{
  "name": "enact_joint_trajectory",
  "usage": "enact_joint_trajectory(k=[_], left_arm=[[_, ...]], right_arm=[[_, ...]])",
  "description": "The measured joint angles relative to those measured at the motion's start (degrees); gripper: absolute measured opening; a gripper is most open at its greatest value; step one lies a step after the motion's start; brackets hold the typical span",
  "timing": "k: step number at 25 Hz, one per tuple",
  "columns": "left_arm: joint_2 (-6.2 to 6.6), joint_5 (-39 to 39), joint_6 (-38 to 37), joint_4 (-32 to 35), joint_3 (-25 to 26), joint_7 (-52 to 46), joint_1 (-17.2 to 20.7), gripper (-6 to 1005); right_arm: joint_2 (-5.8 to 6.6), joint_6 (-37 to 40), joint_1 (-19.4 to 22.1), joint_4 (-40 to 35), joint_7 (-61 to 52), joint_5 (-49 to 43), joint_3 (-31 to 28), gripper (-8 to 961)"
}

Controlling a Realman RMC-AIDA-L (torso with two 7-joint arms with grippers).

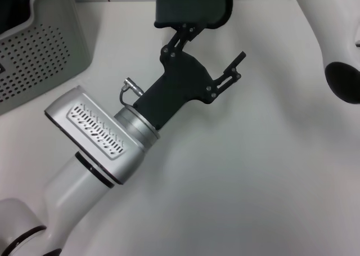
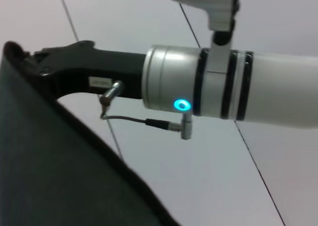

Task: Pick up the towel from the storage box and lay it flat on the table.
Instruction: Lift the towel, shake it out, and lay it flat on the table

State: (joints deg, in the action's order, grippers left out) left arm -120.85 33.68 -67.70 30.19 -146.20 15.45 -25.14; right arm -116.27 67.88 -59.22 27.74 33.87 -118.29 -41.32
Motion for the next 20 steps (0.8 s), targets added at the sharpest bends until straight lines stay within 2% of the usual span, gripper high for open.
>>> enact_joint_trajectory(k=[14, 20], left_arm=[[0.0, 6.7, 1.9, 0.6, 0.0, 9.4, -4.4, 800], [0.0, 8.9, 2.5, 0.4, 0.2, 9.8, -4.7, 800]], right_arm=[[0.0, -1.9, 0.2, 3.5, 0.0, -0.5, 0.3, 15], [0.0, -2.3, 0.2, 4.2, 0.1, -0.5, 0.2, 15]])
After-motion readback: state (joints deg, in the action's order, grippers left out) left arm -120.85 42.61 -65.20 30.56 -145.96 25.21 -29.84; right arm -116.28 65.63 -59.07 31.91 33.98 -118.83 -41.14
